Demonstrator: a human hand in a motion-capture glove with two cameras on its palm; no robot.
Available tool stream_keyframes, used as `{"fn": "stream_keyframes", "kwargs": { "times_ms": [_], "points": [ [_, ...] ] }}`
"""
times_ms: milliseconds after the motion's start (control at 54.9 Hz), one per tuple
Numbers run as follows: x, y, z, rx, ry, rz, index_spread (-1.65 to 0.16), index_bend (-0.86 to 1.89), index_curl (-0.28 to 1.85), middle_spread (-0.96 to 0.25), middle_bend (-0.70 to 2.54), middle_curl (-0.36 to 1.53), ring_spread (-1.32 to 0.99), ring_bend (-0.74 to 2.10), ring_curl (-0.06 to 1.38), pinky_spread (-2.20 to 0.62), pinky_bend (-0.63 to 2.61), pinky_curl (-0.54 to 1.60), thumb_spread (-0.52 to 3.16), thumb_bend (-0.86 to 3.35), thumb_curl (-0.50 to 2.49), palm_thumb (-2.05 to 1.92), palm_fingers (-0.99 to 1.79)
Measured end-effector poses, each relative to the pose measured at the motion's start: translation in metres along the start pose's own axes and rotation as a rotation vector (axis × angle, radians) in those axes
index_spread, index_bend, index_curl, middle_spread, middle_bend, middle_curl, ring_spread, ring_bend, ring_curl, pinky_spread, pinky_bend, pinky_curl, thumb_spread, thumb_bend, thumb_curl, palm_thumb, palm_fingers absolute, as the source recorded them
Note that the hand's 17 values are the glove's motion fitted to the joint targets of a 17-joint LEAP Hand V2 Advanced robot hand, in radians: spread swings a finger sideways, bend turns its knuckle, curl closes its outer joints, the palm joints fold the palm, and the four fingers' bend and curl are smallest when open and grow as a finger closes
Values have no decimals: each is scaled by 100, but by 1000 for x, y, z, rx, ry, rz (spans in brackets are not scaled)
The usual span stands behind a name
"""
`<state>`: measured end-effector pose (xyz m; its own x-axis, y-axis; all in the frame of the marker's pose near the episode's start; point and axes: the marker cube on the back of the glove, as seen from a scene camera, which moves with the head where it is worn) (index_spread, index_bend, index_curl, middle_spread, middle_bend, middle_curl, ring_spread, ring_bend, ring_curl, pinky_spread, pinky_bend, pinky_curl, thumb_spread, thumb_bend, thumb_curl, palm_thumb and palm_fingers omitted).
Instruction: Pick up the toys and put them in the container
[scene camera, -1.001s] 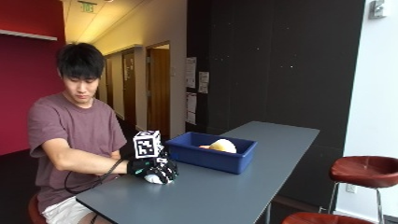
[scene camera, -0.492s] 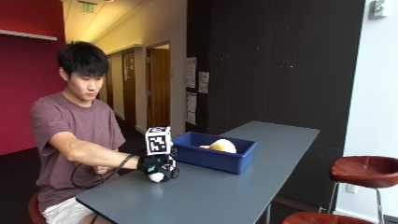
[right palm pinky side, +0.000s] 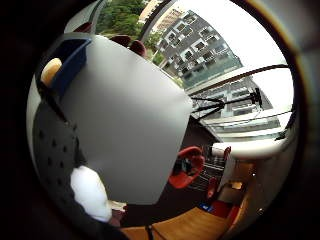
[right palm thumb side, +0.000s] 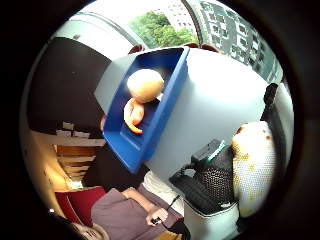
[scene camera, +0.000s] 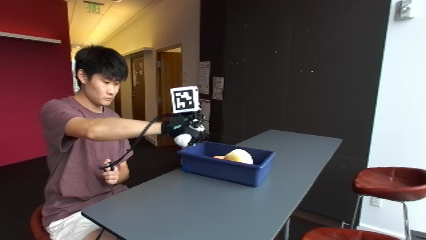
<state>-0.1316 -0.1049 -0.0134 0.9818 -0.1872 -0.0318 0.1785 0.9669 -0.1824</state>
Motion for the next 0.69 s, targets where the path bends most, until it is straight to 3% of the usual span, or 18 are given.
{"fn": "stream_keyframes", "kwargs": {
  "times_ms": [146,237,309,455,692],
  "points": [
    [-42,-28,-39,42,-14,-30,-27,92,91,-16,128,77,-34,144,72,-40,119,61,86,2,81,44,106],
    [-74,-47,-51,54,-43,55,-26,91,94,-16,128,78,-33,145,72,-40,118,62,85,1,83,44,106],
    [-101,-52,-52,69,-38,-113,-26,89,96,-15,128,78,-33,144,72,-40,118,62,84,0,86,45,106],
    [-159,-63,-43,69,-21,-302,-27,85,100,-15,126,79,-33,145,71,-40,117,62,84,-1,89,45,104],
    [-212,-76,-23,-49,-34,-336,-27,71,103,-17,118,78,-33,140,69,-39,119,62,82,-1,94,44,93]
  ]
}}
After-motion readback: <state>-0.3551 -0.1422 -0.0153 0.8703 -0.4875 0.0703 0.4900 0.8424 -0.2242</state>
